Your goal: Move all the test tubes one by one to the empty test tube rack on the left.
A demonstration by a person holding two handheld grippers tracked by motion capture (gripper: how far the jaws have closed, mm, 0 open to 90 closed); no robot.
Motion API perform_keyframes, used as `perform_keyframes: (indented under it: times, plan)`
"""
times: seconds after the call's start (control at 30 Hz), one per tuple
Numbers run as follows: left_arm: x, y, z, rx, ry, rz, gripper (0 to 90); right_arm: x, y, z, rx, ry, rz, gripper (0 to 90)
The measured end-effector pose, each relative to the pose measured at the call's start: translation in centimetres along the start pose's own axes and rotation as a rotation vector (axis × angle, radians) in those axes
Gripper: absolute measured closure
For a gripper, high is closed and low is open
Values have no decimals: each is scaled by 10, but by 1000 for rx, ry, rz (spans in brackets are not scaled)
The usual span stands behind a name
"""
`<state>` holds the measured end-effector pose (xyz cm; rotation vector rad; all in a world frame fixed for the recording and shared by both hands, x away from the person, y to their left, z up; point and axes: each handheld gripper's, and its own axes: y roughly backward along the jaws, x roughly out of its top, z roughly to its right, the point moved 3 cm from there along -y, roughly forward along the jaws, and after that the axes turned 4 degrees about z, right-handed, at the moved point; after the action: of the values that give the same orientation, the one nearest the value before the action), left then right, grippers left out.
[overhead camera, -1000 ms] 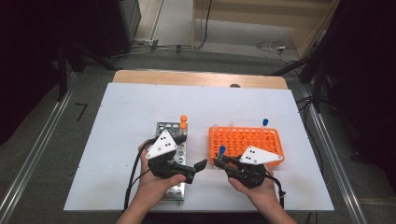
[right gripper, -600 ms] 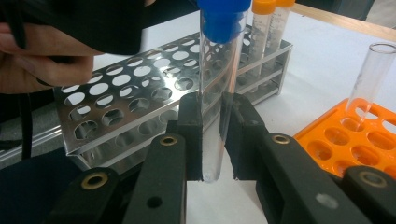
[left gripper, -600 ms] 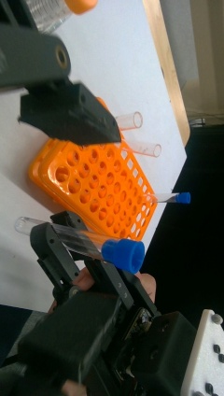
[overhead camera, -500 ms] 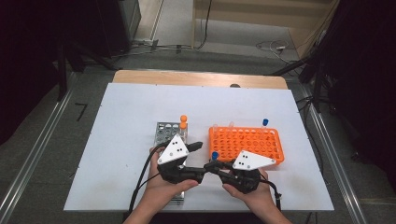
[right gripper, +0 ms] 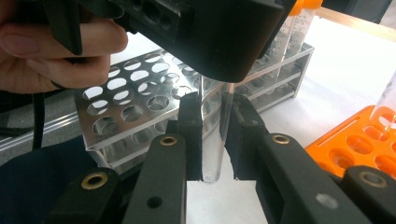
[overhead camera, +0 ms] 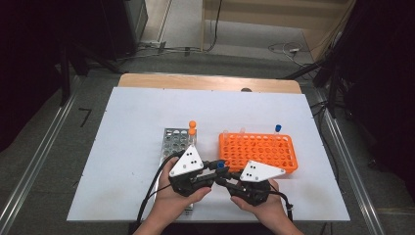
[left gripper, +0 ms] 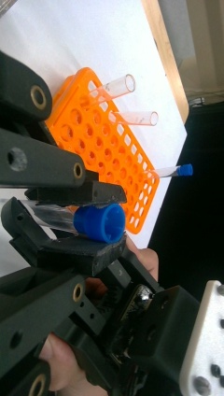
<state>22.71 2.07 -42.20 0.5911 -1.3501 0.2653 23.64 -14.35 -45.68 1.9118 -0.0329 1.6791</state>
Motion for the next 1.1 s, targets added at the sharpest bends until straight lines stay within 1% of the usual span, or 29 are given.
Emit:
perform_keyframes:
  times: [0.13,0.23,0.33,0.4,0.47,0.53,0.67,0.73,0.77,0.8,0.9,0.97,1.03,1.1]
  plan:
    - [0,1,0,15,-7,-5,765,-1,-1,1,1,-1,-6,749]
    - [0,3,-1,11,-8,2,767,0,0,1,12,-10,-3,736]
    - [2,7,-4,15,1,17,768,0,2,3,21,-21,-1,616]
    - [3,9,-6,26,9,23,768,1,3,6,17,-33,-6,504]
    - [4,12,-9,36,12,30,768,1,5,8,22,-32,-9,410]
    - [5,14,-13,50,19,37,768,1,7,11,16,-33,-6,315]
    - [7,19,-20,70,24,42,768,1,12,18,14,-52,-7,160]
    - [8,21,-24,81,22,45,769,0,14,21,7,-54,-13,92]
    - [8,22,-26,88,26,45,769,-1,15,23,6,-49,-18,39]
    - [9,24,-28,94,28,49,769,-2,16,25,11,-44,-24,13]
    - [12,28,-35,110,32,55,769,-5,21,30,26,-59,-23,0]
    - [13,31,-39,123,32,58,769,-7,25,34,15,-66,-20,0]
    - [15,34,-44,134,36,63,769,-9,29,37,-9,-60,-20,0]
    - [17,36,-48,147,32,63,769,-11,34,41,-18,-69,-16,0]
